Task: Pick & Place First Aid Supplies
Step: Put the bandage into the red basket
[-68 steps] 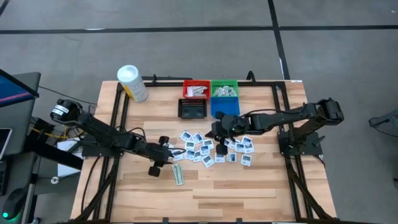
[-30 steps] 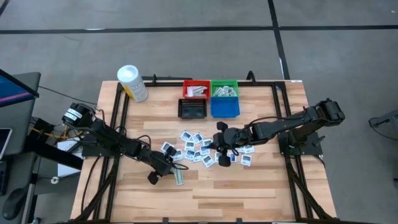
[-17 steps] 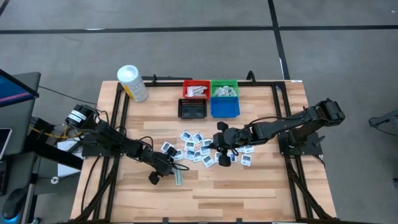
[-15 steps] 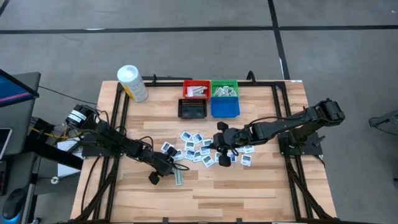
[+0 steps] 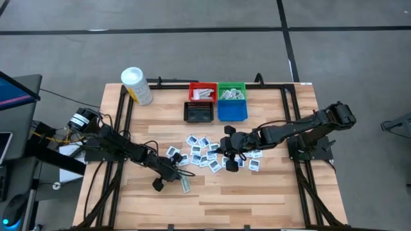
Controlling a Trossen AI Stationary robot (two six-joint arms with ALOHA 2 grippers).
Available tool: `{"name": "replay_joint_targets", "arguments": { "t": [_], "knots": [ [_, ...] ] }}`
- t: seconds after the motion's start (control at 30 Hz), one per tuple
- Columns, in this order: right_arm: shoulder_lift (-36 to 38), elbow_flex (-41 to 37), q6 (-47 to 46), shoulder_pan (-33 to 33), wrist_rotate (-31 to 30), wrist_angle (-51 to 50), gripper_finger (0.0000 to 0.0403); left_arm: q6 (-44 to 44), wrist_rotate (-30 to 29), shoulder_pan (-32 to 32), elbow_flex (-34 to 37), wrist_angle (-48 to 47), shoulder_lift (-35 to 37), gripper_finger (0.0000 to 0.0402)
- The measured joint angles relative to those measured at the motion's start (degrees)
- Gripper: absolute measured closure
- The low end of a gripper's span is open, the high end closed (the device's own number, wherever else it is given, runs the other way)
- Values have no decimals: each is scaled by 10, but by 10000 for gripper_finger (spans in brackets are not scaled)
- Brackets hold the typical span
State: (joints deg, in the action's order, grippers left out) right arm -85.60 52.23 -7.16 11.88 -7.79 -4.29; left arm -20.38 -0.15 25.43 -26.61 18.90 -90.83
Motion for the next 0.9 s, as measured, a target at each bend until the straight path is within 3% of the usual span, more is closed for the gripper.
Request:
{"name": "replay_joint_targets", "arguments": {
  "t": [0.1,0.27,0.53,0.9],
  "knots": [
    [0,0,0,0,0,0,402,22,-1,0,0,0,0,395],
    [0,0,-9,0,0,0,402,29,-8,0,0,0,0,396],
    [0,0,-20,5,2,0,402,24,-78,-2,0,0,54,396],
    [0,0,-38,8,2,0,402,-3,-91,-8,0,-8,91,389]
  ]
}}
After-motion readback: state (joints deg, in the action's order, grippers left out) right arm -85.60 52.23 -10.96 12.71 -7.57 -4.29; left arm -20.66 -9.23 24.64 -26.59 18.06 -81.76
